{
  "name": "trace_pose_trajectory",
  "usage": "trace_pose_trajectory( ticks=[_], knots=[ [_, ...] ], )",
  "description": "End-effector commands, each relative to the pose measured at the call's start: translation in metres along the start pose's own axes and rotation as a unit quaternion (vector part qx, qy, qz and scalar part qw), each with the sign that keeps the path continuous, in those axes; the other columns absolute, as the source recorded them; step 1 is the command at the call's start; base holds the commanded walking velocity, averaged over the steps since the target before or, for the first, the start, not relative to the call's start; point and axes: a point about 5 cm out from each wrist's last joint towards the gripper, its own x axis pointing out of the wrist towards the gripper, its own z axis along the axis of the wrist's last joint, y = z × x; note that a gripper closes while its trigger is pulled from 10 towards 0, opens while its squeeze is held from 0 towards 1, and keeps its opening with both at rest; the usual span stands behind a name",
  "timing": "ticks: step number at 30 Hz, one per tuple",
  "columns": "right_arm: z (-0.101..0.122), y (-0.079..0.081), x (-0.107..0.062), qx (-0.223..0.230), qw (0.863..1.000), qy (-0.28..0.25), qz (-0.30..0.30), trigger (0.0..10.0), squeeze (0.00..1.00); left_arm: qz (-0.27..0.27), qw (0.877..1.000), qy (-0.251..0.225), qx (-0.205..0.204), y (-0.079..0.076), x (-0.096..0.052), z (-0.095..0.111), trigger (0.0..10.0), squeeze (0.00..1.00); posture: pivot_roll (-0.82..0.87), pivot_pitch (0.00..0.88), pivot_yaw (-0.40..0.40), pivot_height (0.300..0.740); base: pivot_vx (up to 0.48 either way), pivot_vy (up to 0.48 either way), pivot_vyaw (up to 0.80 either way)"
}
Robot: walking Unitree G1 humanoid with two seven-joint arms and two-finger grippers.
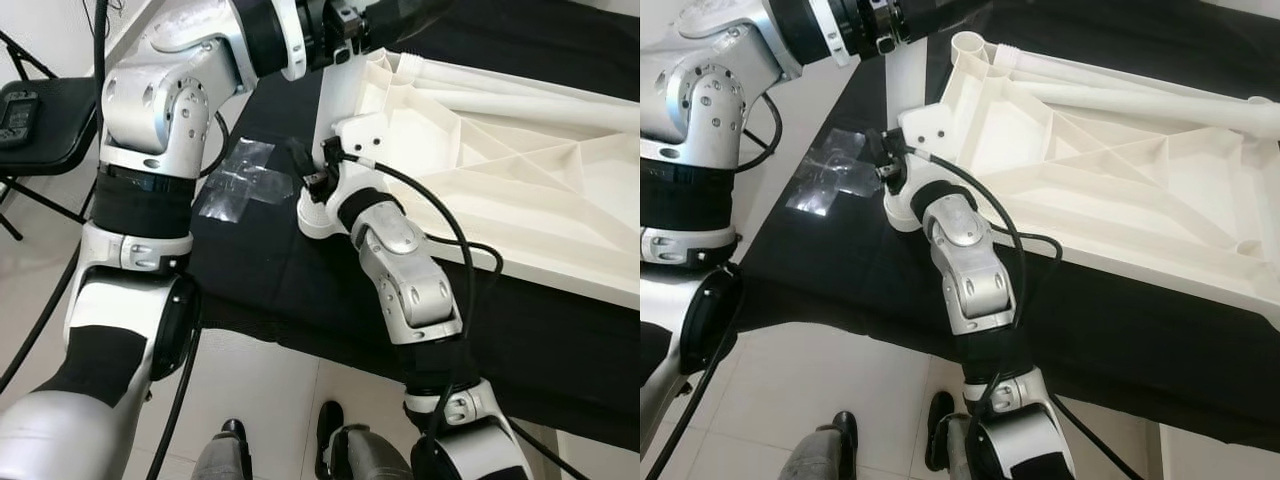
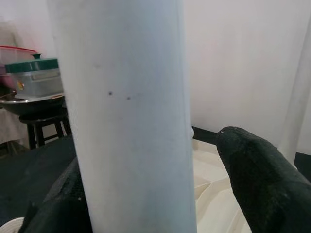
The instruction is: Building children table
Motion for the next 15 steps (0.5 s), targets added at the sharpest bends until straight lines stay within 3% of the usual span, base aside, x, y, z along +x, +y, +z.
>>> trace_pose_trajectory(
  ticks=[1, 3, 4, 8, 15],
  knots=[
    [-0.035, 0.028, -0.007, 0.038, 0.995, 0.085, 0.023, 0.0, 0.0, -0.045, 0.999, 0.002, -0.007, -0.011, 0.005, -0.005, 3.7, 0.0, 0.14, 0.326, -0.064, 0.74, 0.0, 0.0, 0.0],
    [-0.034, 0.028, -0.008, 0.043, 0.996, 0.081, 0.019, 0.0, 0.0, -0.045, 0.999, 0.002, -0.008, -0.01, 0.003, -0.005, 3.7, 0.0, 0.14, 0.326, -0.064, 0.74, 0.0, 0.0, 0.0],
    [-0.033, 0.028, -0.009, 0.046, 0.996, 0.076, 0.017, 0.0, 0.0, -0.043, 0.999, 0.001, -0.009, -0.006, -0.004, -0.004, 0.0, 0.0, 0.14, 0.325, -0.059, 0.74, 0.0, 0.0, 0.0],
    [-0.031, 0.028, -0.011, 0.051, 0.997, 0.058, 0.012, 0.0, 0.0, -0.039, 0.999, 0.001, -0.01, -0.002, -0.021, -0.001, 0.0, 0.0, 0.14, 0.322, -0.053, 0.74, 0.0, 0.0, 0.0],
    [-0.031, 0.027, -0.013, 0.055, 0.998, 0.042, 0.0, 0.0, 0.0, -0.038, 0.999, 0.002, -0.013, -0.007, -0.025, -0.001, 0.0, 0.0, 0.14, 0.32, -0.052, 0.74, 0.0, 0.0, 0.0]
  ],
)
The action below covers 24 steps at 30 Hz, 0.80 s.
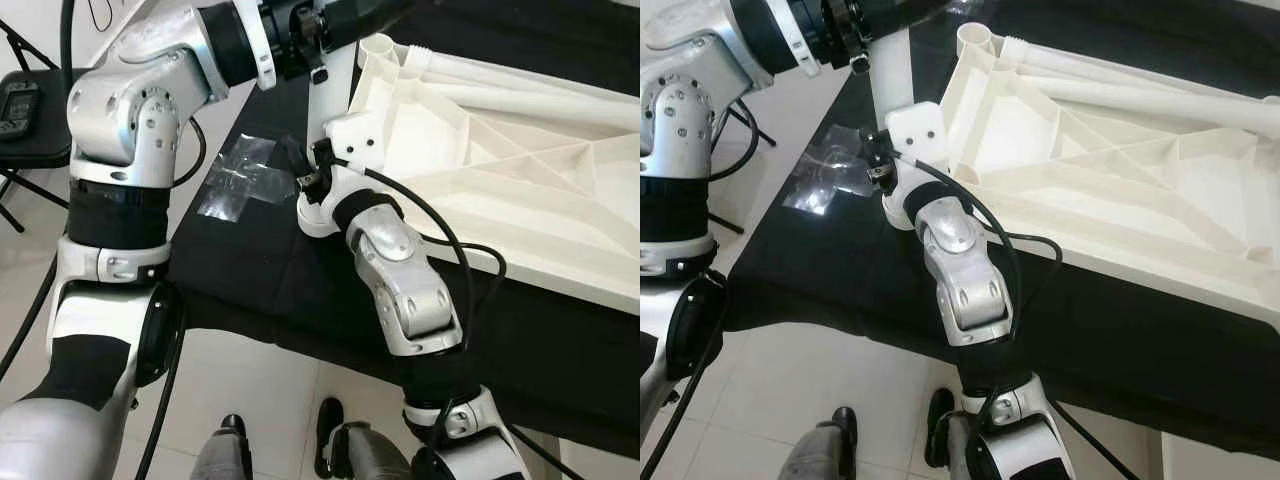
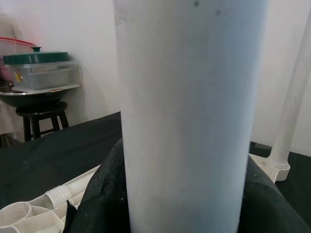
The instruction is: Building children table
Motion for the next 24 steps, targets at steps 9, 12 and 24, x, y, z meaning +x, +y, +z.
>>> trace_pose_trajectory(
  ticks=[9, 12, 24],
  knots=[
    [-0.04, 0.018, -0.013, 0.067, 0.995, 0.08, 0.004, 10.0, 0.23, -0.048, 0.999, 0.015, -0.005, -0.012, 0.0, -0.012, 0.0, 0.0, 0.14, 0.316, -0.049, 0.74, 0.0, 0.0, 0.0],
    [-0.036, 0.02, -0.01, 0.072, 0.995, 0.067, 0.033, 10.0, 1.0, -0.051, 0.999, 0.017, -0.006, -0.012, 0.001, -0.014, 0.0, 0.0, 0.14, 0.316, -0.046, 0.74, 0.0, 0.0, 0.0],
    [0.013, -0.02, 0.025, 0.041, 0.968, -0.012, 0.248, 10.0, 0.0, -0.068, 0.997, 0.025, -0.016, -0.014, 0.019, -0.023, 0.0, 0.0, 0.14, 0.321, -0.043, 0.74, 0.0, 0.0, 0.0]
  ],
)
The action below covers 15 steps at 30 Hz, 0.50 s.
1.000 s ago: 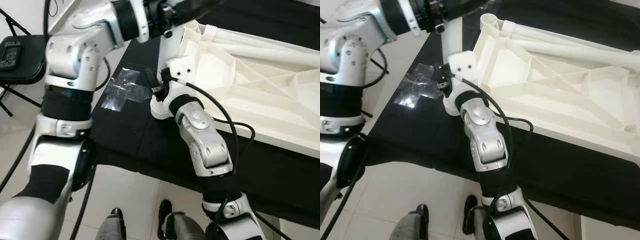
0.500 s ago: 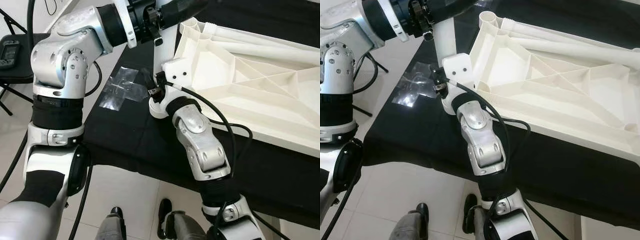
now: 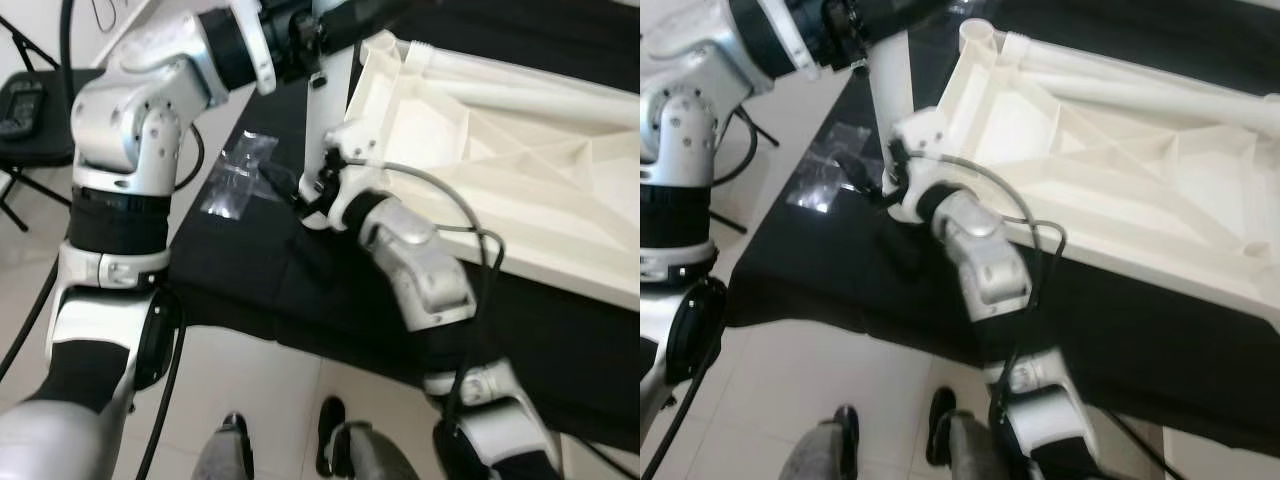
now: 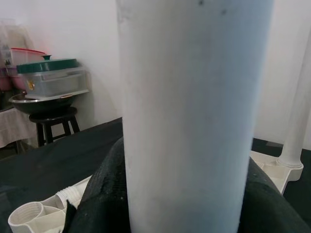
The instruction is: Building children table
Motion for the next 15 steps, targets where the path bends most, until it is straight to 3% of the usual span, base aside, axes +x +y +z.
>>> trace_pose_trajectory(
  ticks=[1, 4, 8, 9, 10, 11, 13, 14, 15],
  knots=[
    [0.008, 0.009, 0.01, 0.002, 0.998, -0.014, 0.068, 10.0, 0.0, -0.05, 0.998, 0.023, -0.024, -0.014, 0.016, -0.015, 0.0, 0.0, 0.14, 0.325, -0.04, 0.74, 0.0, 0.0, 0.0],
    [0.017, 0.004, 0.013, -0.011, 0.992, -0.011, 0.129, 10.0, 0.0, -0.053, 0.998, 0.021, -0.03, -0.015, 0.02, -0.016, 0.0, 0.0, 0.13, 0.327, -0.039, 0.74, 0.0, 0.0, 0.0],
    [0.018, 0.004, 0.014, -0.025, 0.988, -0.006, 0.15, 10.0, 0.0, -0.054, 0.998, 0.021, -0.031, -0.016, 0.021, -0.017, 0.0, 0.0, 0.14, 0.33, -0.04, 0.74, 0.0, 0.0, 0.0],
    [0.018, 0.006, 0.014, -0.034, 0.982, 0.005, 0.188, 4.6, 0.0, -0.056, 0.998, 0.02, -0.033, -0.016, 0.023, -0.017, 0.0, 0.0, 0.14, 0.332, -0.041, 0.74, 0.0, 0.0, 0.0],
    [0.018, 0.006, 0.014, -0.034, 0.982, 0.005, 0.188, 4.6, 0.0, -0.056, 0.998, 0.02, -0.033, -0.016, 0.023, -0.017, 0.0, 0.0, 0.14, 0.332, -0.041, 0.74, 0.0, 0.0, 0.0],
    [0.017, 0.009, 0.015, -0.038, 0.973, 0.015, 0.225, 0.0, 0.0, -0.056, 0.998, 0.02, -0.036, -0.017, 0.024, -0.018, 0.0, 0.0, 0.13, 0.333, -0.042, 0.74, 0.0, 0.0, 0.0],
    [0.014, 0.014, 0.016, -0.037, 0.955, 0.031, 0.292, 0.0, 0.0, -0.057, 0.997, 0.019, -0.038, -0.018, 0.026, -0.019, 0.0, 0.0, 0.13, 0.338, -0.046, 0.74, 0.0, 0.0, 0.0],
    [0.014, 0.014, 0.016, -0.037, 0.955, 0.031, 0.292, 0.0, 0.0, -0.057, 0.997, 0.019, -0.038, -0.018, 0.026, -0.019, 0.0, 0.0, 0.13, 0.338, -0.046, 0.74, 0.0, 0.0, 0.0],
    [0.009, 0.017, 0.017, -0.036, 0.943, 0.043, 0.328, 0.0, 0.0, -0.058, 0.997, 0.019, -0.039, -0.018, 0.027, -0.02, 0.0, 0.0, 0.13, 0.34, -0.047, 0.74, 0.0, 0.0, 0.0]
  ],
)
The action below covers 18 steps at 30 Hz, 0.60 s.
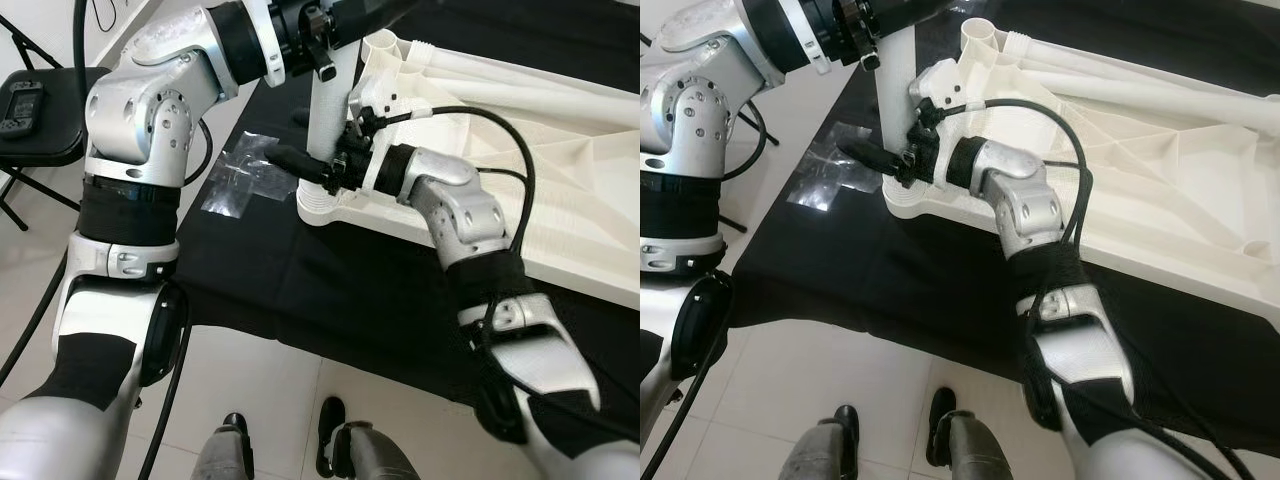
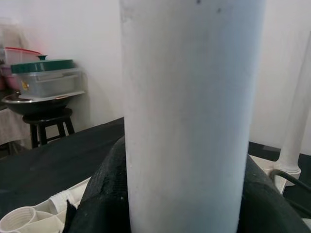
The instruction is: Building children table
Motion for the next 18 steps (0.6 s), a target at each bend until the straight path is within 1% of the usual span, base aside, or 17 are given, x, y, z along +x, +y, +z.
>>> trace_pose_trajectory(
  ticks=[1, 6, 9, 11, 12, 13, 14, 15, 16, 17, 18],
  knots=[
    [-0.003, 0.029, 0.031, -0.011, 0.99, 0.015, 0.137, 0.0, 0.0, -0.049, 0.998, 0.027, -0.032, -0.016, 0.02, -0.019, 0.0, 0.0, 0.13, 0.34, -0.047, 0.74, 0.0, 0.0, 0.0],
    [-0.011, 0.031, 0.036, -0.002, 0.984, 0.026, 0.179, 0.0, 0.0, -0.051, 0.998, 0.026, -0.032, -0.015, 0.02, -0.021, 0.0, 0.0, 0.13, 0.343, -0.051, 0.74, 0.0, 0.0, 0.0],
    [-0.013, 0.031, 0.037, 0.004, 0.983, 0.027, 0.183, 0.0, 0.0, -0.051, 0.998, 0.027, -0.033, -0.015, 0.021, -0.021, 0.0, 0.0, 0.13, 0.343, -0.052, 0.74, 0.0, 0.0, 0.0],
    [-0.015, 0.03, 0.038, 0.009, 0.985, 0.027, 0.173, 0.0, 0.0, -0.053, 0.998, 0.025, -0.035, -0.015, 0.021, -0.022, 0.0, 0.0, 0.13, 0.342, -0.052, 0.74, 0.0, 0.0, 0.0],
    [-0.017, 0.03, 0.039, 0.012, 0.986, 0.027, 0.166, 0.0, 0.0, -0.054, 0.998, 0.024, -0.036, -0.015, 0.021, -0.022, 2.9, 1.0, 0.13, 0.341, -0.053, 0.74, 0.0, 0.0, 0.0],
    [-0.017, 0.03, 0.039, 0.012, 0.986, 0.027, 0.166, 0.0, 0.0, -0.054, 0.998, 0.024, -0.036, -0.015, 0.021, -0.022, 2.9, 1.0, 0.13, 0.341, -0.053, 0.74, 0.0, 0.0, 0.0],
    [-0.023, 0.026, 0.039, 0.02, 0.994, 0.022, 0.107, 0.0, 0.0, -0.047, 0.998, 0.029, -0.03, -0.014, 0.022, -0.025, 10.0, 1.0, 0.12, 0.341, -0.065, 0.74, 0.0, 0.0, 0.0],
    [-0.023, 0.026, 0.039, 0.02, 0.994, 0.022, 0.107, 0.0, 0.0, -0.047, 0.998, 0.029, -0.03, -0.014, 0.022, -0.025, 10.0, 1.0, 0.12, 0.341, -0.065, 0.74, 0.0, 0.0, 0.0],
    [-0.025, 0.024, 0.038, 0.023, 0.996, 0.019, 0.082, 0.0, 0.0, -0.047, 0.998, 0.031, -0.027, -0.014, 0.023, -0.026, 10.0, 1.0, 0.12, 0.341, -0.065, 0.74, 0.0, 0.0, 0.0],
    [-0.025, 0.024, 0.038, 0.023, 0.996, 0.019, 0.082, 0.0, 0.0, -0.047, 0.998, 0.031, -0.027, -0.014, 0.023, -0.026, 10.0, 1.0, 0.12, 0.341, -0.065, 0.74, 0.0, 0.0, 0.0],
    [-0.043, 0.031, 0.032, 0.009, 0.999, 0.038, -0.038, 0.0, 0.0, -0.031, 0.998, 0.035, -0.03, -0.009, 0.025, -0.029, 10.0, 0.0, 0.12, 0.345, -0.084, 0.74, 0.0, 0.0, 0.0]
  ],
)
